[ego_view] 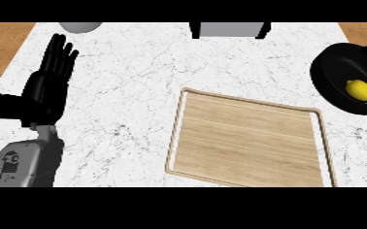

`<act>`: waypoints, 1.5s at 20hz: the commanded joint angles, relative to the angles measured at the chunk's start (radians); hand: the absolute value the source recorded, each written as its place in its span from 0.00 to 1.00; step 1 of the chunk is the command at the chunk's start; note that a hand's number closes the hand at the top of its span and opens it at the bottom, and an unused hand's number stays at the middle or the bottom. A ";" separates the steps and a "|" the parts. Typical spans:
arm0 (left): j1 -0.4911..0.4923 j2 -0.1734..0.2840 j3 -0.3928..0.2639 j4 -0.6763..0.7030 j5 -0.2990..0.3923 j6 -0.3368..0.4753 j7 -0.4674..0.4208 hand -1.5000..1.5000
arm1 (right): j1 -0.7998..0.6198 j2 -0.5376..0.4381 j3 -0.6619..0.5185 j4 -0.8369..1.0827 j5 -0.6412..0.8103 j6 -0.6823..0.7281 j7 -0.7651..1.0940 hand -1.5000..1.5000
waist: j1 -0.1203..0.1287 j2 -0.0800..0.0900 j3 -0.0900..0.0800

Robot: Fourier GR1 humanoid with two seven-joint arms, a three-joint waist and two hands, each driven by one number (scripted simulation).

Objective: Pick the lemon from the tray and place it in the pot

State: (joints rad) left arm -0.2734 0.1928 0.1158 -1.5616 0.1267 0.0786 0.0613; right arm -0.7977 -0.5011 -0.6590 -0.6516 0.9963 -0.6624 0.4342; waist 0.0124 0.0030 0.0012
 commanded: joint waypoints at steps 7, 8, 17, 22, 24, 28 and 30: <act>-0.004 -0.008 0.007 0.019 -0.019 0.021 -0.003 0.50 | 0.125 0.043 -0.107 -0.261 -0.276 -0.115 -0.140 0.00 | -0.028 -0.008 -0.001; 0.027 0.016 0.035 -0.002 0.013 -0.007 0.002 0.50 | 0.178 0.071 -0.105 -0.311 -0.296 -0.131 -0.169 0.00 | -0.025 -0.009 -0.001; 0.017 -0.013 0.001 -0.003 -0.012 0.002 0.007 0.50 | 0.493 0.145 -0.114 -0.760 -0.465 -0.032 -0.149 0.00 | -0.028 -0.008 -0.002; -0.014 0.026 0.052 0.038 0.018 -0.028 0.006 0.50 | 0.660 0.175 -0.152 -0.957 -0.520 0.005 -0.108 0.00 | -0.027 -0.006 -0.002; 0.009 -0.029 -0.006 -0.002 -0.034 0.026 0.011 0.50 | 0.744 0.196 -0.184 -1.007 -0.597 0.035 -0.156 0.00 | -0.026 -0.006 -0.001; 0.049 -0.003 0.023 -0.040 -0.005 -0.012 0.010 0.50 | 0.815 0.157 -0.250 -1.025 -0.689 0.080 -0.175 0.00 | -0.020 -0.005 -0.001; -0.039 0.002 0.021 0.009 -0.015 0.005 0.049 0.50 | 0.896 0.259 -0.248 -1.102 -0.713 0.073 -0.236 0.00 | -0.027 -0.005 -0.001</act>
State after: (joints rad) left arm -0.2636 0.1856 0.1354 -1.5619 0.1131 0.0787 0.0671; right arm -0.0162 -0.3086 -0.8751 -1.6577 0.3498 -0.6136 0.2451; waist -0.0110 -0.0023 -0.0003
